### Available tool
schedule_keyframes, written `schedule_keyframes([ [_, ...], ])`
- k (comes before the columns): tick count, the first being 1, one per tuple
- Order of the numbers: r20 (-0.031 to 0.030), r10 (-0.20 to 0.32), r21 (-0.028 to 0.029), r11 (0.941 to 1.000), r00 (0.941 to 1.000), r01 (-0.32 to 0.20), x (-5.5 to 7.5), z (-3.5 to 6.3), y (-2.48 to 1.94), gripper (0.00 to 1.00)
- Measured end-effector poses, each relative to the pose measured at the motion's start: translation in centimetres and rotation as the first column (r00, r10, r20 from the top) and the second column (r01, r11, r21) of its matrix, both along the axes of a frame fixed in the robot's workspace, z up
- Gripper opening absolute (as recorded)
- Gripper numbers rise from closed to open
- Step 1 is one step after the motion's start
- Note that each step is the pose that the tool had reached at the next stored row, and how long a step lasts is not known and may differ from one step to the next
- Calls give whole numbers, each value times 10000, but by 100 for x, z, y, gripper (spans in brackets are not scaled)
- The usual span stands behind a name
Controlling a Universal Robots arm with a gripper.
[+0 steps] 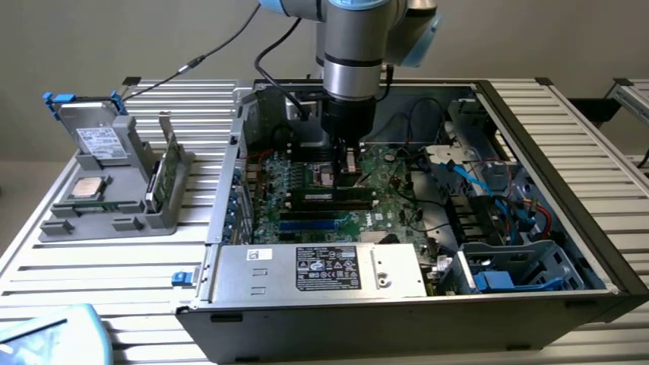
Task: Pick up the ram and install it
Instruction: 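Insert the ram into the slot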
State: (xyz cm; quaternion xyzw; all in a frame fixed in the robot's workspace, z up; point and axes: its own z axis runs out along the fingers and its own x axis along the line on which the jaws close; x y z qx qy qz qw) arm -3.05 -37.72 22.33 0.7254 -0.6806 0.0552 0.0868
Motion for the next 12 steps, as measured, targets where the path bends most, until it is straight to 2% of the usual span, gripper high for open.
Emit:
schedule_keyframes([
  [3, 52, 2, -91, 10000, 10000, -2, 0, 0, 14, 14],
  [6, 134, 3, -162, 9999, 9999, -1, 0, 0, 34, 14],
  [12, 222, 5, -222, 9998, 9998, 0, -12, -3, 47, 14],
])
